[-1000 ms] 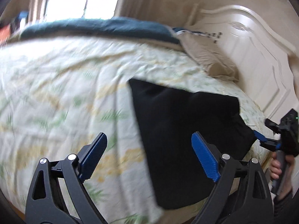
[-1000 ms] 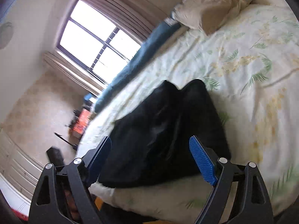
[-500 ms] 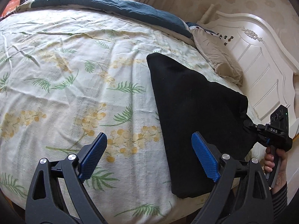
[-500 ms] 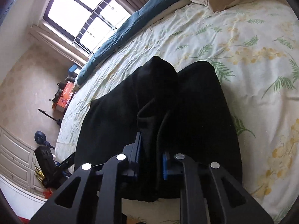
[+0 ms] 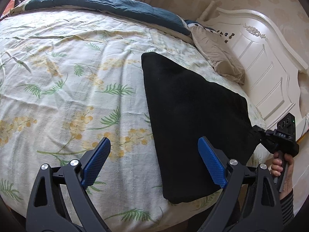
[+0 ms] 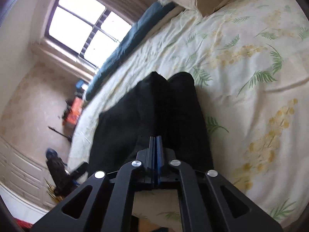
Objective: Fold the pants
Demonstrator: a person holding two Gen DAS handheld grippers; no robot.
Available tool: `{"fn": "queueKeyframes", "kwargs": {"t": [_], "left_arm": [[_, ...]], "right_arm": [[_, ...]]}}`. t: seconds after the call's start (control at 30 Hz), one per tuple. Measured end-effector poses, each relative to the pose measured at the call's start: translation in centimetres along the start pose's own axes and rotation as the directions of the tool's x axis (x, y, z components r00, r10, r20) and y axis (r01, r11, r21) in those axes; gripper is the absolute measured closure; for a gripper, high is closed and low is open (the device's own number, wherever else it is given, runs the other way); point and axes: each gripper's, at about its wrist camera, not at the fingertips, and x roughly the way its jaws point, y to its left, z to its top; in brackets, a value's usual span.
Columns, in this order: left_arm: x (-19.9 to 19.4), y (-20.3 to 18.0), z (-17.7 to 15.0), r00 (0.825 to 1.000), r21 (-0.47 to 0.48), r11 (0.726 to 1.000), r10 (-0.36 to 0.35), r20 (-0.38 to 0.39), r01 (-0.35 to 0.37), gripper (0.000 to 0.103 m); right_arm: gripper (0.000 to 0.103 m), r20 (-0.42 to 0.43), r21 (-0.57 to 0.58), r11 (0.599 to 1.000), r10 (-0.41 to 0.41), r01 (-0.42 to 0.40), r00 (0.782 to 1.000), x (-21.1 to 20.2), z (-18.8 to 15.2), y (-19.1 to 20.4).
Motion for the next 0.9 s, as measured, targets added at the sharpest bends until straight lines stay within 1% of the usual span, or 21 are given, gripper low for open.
{"fn": "queueKeyframes", "kwargs": {"t": [0.03,0.07,0.1,0.17,0.33,0.37,0.43,0.47,0.5,0.53,0.57,0.6,0.67,0.77,0.83,0.87,0.9], "left_arm": [[-0.1,0.0,0.0,1.0,-0.002,1.0,-0.001,-0.001,0.001,0.011],[-0.1,0.1,0.0,1.0,-0.003,1.0,0.001,-0.002,-0.001,0.011],[-0.2,0.3,0.0,1.0,-0.004,1.0,0.006,-0.002,-0.006,0.011],[-0.4,0.7,0.1,1.0,-0.01,1.0,0.012,-0.002,-0.012,0.011],[-0.4,1.9,-0.6,1.0,-0.022,1.0,0.021,-0.023,-0.021,0.011],[-0.4,2.0,-0.7,0.999,-0.025,0.999,0.022,-0.029,-0.023,0.011],[-0.5,2.2,-0.9,0.999,-0.031,0.999,0.018,-0.034,-0.019,0.011],[-0.5,2.3,-1.0,0.999,-0.036,0.999,0.01,-0.036,-0.011,0.011],[-0.5,2.4,-1.0,0.999,-0.043,0.999,0.002,-0.039,-0.003,0.011],[-0.5,2.5,-1.1,0.999,-0.052,0.999,-0.006,-0.042,0.004,0.011],[-0.4,2.5,-1.1,0.999,-0.064,0.998,-0.014,-0.046,0.011,0.011],[-0.4,2.5,-1.1,0.999,-0.072,0.997,-0.018,-0.046,0.015,0.011],[-0.5,2.4,-1.1,0.999,-0.08,0.997,-0.023,-0.046,0.019,0.011],[-0.8,1.8,-1.1,0.998,-0.069,0.997,-0.042,-0.046,0.039,0.011],[-0.8,1.5,-1.0,0.998,-0.06,0.997,-0.048,-0.045,0.046,0.011],[-0.7,1.2,-1.0,0.998,-0.054,0.997,-0.052,-0.047,0.049,0.011],[-0.6,1.0,-0.9,0.997,-0.05,0.997,-0.057,-0.05,0.055,0.011]], "right_arm": [[0.05,-0.006,0.021,1.0,0.021,-0.021,1.0,0.1,0.1,-0.1],[0.036,-0.001,0.046,0.999,0.019,-0.019,1.0,0.0,0.3,-0.3],[0.033,0.007,0.061,0.998,0.023,-0.023,1.0,0.0,0.4,-0.5],[0.033,-0.016,0.054,0.998,0.034,-0.033,0.999,0.2,0.5,-0.4],[0.033,-0.081,0.024,0.998,0.064,-0.063,0.995,1.2,0.1,0.7],[0.033,-0.105,0.011,0.996,0.084,-0.083,0.991,1.7,0.0,1.1],[0.036,-0.135,-0.011,0.995,0.099,-0.101,0.986,2.4,-0.3,2.0],[0.039,-0.152,-0.037,0.995,0.081,-0.087,0.985,2.9,-0.3,2.6],[0.054,-0.167,-0.064,0.995,0.058,-0.07,0.984,3.5,-0.4,3.1],[0.071,-0.185,-0.085,0.994,0.045,-0.062,0.982,4.1,-0.5,3.5],[0.082,-0.203,-0.101,0.993,0.034,-0.055,0.979,4.9,-0.6,3.8],[0.085,-0.205,-0.104,0.993,0.029,-0.052,0.978,5.2,-0.7,4.0],[0.087,-0.185,-0.095,0.994,0.042,-0.061,0.982,4.8,-0.8,4.2],[0.089,-0.088,-0.082,0.992,0.086,-0.093,0.992,2.2,0.1,4.6],[0.089,-0.047,-0.093,0.992,0.076,-0.08,0.996,1.2,0.8,4.6],[0.089,-0.028,-0.099,0.993,0.054,-0.057,0.998,0.5,1.0,4.3],[0.089,-0.025,-0.093,0.995,0.046,-0.048,0.999,0.2,0.9,3.8]]}}
